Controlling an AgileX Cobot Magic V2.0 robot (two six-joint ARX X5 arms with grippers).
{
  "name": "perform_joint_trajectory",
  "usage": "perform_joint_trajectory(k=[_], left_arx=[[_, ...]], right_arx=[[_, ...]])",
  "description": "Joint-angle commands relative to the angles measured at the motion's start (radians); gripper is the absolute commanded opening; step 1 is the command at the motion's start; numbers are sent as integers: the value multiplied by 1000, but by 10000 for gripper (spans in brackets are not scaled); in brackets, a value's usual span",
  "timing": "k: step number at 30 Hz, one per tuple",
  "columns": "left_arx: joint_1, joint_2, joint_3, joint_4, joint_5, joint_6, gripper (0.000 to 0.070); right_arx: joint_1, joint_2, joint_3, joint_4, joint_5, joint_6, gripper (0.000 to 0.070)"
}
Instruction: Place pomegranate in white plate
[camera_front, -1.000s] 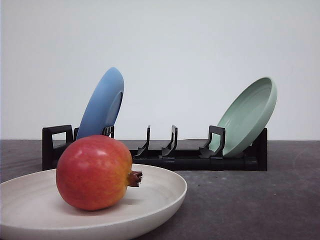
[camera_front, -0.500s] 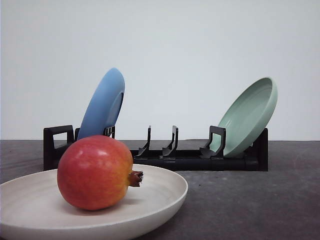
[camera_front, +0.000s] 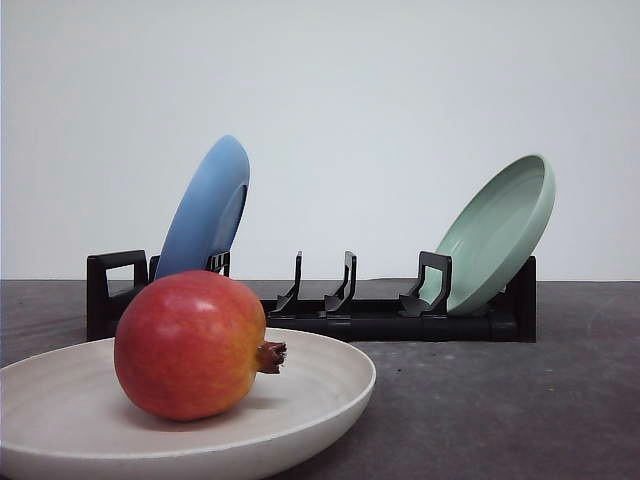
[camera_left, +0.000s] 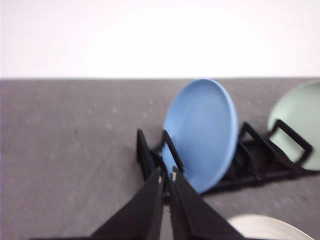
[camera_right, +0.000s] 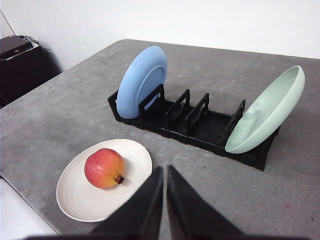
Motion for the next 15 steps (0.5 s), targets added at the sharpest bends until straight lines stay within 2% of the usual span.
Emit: perform_joint_trajectory(k=[1, 3, 6, 15], left_arx=[[101, -57, -79, 77, 72, 58, 0], [177, -124, -161, 106, 91, 58, 0], [238, -205, -261, 112, 87, 70, 0], [271, -233, -408, 145, 88, 85, 0]], right_arx=[[10, 5, 7, 13, 1, -8, 6], [10, 5, 7, 13, 2, -8, 6], [10, 5, 7, 13, 1, -8, 6], [10, 5, 7, 13, 2, -8, 6]])
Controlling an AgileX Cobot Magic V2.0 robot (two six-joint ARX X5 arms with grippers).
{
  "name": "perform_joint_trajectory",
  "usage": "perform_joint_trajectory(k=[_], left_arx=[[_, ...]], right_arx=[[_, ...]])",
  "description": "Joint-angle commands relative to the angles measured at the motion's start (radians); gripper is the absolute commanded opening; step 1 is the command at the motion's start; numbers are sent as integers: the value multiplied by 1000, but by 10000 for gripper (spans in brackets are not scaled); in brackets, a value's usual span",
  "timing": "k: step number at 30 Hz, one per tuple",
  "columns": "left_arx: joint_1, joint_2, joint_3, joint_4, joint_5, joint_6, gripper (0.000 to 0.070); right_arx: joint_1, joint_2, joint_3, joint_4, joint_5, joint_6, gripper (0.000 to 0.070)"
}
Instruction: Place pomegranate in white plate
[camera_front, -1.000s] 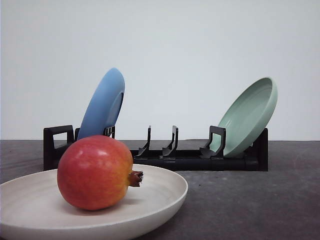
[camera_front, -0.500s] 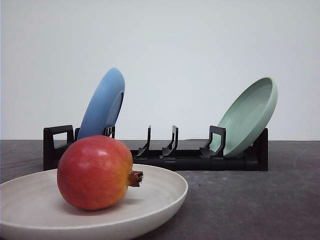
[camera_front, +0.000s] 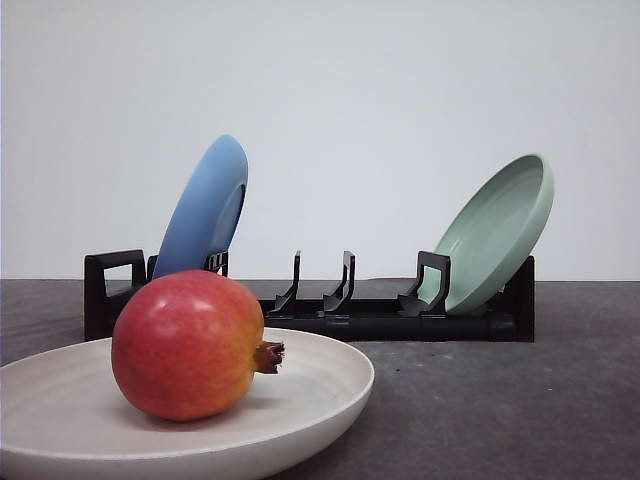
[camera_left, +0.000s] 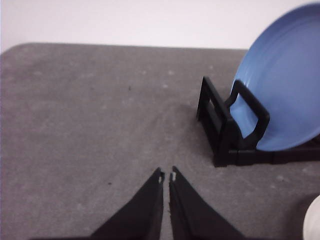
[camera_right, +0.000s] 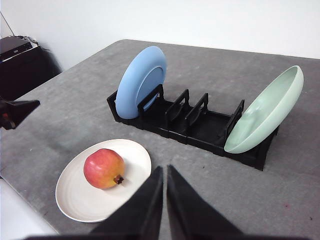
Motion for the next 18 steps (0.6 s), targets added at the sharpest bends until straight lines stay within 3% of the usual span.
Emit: perform_joint_trajectory(k=[1, 7, 13, 18], left_arx=[[0, -3, -6, 21, 3, 29, 0], [0, -3, -28, 64, 3, 90, 0], [0, -3, -112, 208, 3, 53, 0], [0, -3, -117, 197, 3, 42, 0]], right_arx=[[10, 5, 7, 12, 1, -8, 6], [10, 5, 7, 13, 2, -8, 6], [10, 5, 7, 13, 1, -8, 6], [10, 5, 7, 13, 1, -8, 6]])
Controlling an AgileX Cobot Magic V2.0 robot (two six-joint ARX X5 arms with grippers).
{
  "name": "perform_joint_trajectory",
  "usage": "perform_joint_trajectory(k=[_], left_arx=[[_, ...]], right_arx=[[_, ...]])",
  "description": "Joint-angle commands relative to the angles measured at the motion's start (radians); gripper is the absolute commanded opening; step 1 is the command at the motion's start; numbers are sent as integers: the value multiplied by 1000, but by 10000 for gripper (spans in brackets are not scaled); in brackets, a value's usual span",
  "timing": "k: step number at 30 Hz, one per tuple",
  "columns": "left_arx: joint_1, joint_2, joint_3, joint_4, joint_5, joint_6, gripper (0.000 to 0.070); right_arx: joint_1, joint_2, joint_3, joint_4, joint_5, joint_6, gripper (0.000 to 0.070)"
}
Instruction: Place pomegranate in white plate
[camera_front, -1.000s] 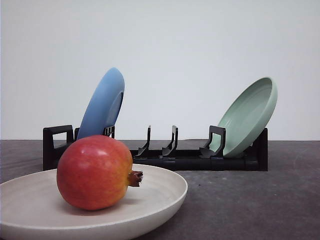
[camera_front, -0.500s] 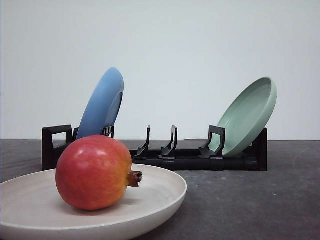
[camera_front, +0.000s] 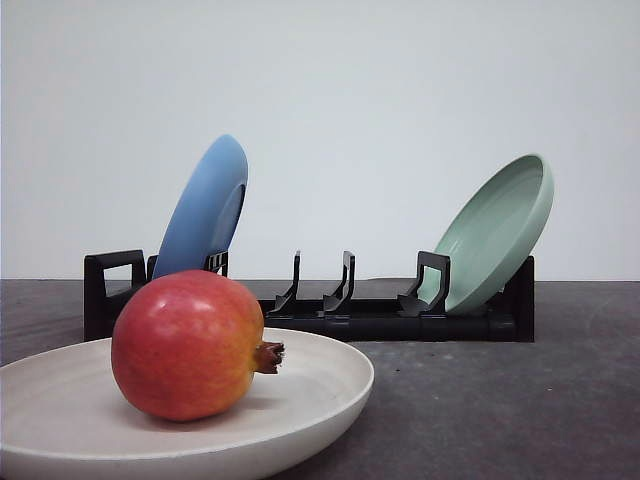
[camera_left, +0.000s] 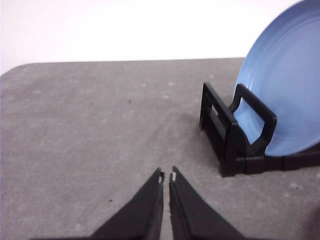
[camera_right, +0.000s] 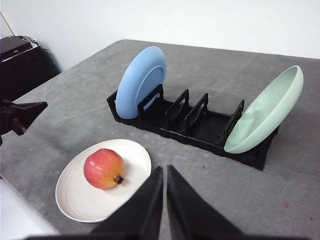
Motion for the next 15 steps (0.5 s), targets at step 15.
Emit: perform_joint_trajectory(k=[15], left_arx=[[1, -2, -10, 8, 2, -8, 0]], right_arx=[[10, 5, 7, 13, 1, -8, 6]])
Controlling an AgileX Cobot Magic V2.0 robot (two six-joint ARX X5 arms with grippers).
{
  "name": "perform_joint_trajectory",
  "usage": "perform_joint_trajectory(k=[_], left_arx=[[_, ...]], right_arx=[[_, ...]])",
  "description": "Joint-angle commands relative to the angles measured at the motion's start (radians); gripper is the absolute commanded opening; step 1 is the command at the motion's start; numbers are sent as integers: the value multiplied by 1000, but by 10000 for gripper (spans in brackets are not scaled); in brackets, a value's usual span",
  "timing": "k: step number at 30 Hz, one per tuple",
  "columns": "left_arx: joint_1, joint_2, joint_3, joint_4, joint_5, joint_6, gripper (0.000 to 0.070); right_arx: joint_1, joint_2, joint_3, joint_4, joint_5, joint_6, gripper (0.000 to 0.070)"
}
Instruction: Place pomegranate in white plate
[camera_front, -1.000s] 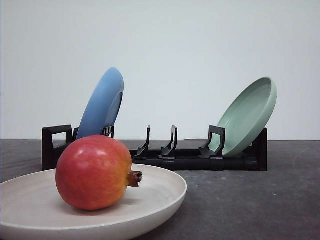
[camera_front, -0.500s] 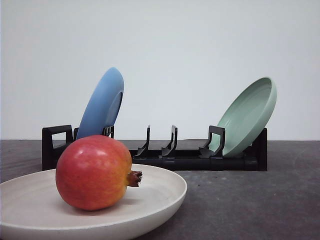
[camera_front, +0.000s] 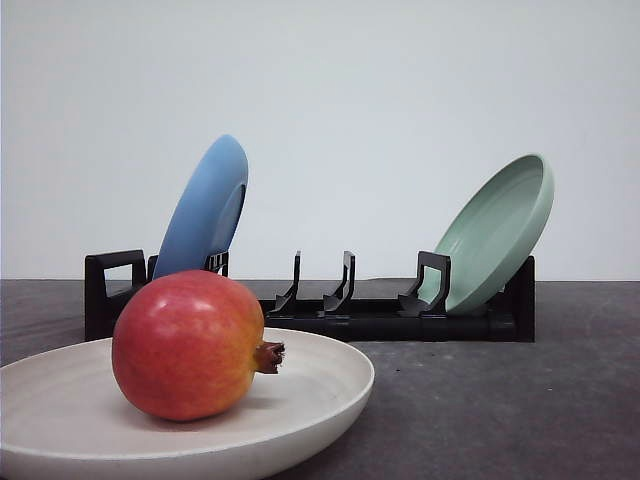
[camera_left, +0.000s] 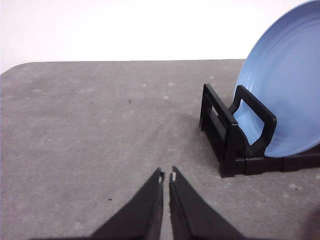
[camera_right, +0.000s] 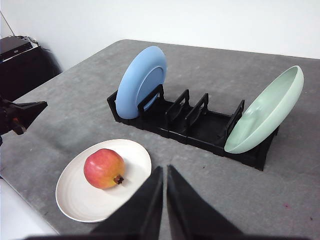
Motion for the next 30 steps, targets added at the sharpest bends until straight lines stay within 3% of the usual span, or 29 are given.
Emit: perform_joint_trajectory(k=[1, 10, 16, 20, 22, 26, 30], left_arx=[[0, -2, -10, 10, 2, -3, 0], [0, -2, -10, 10, 2, -3, 0], [0, -2, -10, 10, 2, -3, 0], [0, -2, -10, 10, 2, -3, 0], [0, -2, -10, 10, 2, -3, 0], [0, -2, -10, 10, 2, -3, 0], [0, -2, -10, 10, 2, -3, 0]], right_arx=[[10, 5, 7, 13, 1, -8, 6], [11, 5, 7, 13, 0, -8, 6], [-78, 4, -1, 13, -2, -8, 6], [-227, -2, -54, 48, -2, -10, 6], [-327, -13, -113, 110, -2, -51, 6], [-564, -48, -303, 346, -5, -121, 6], [-778, -84, -497, 609, -57, -128, 6]])
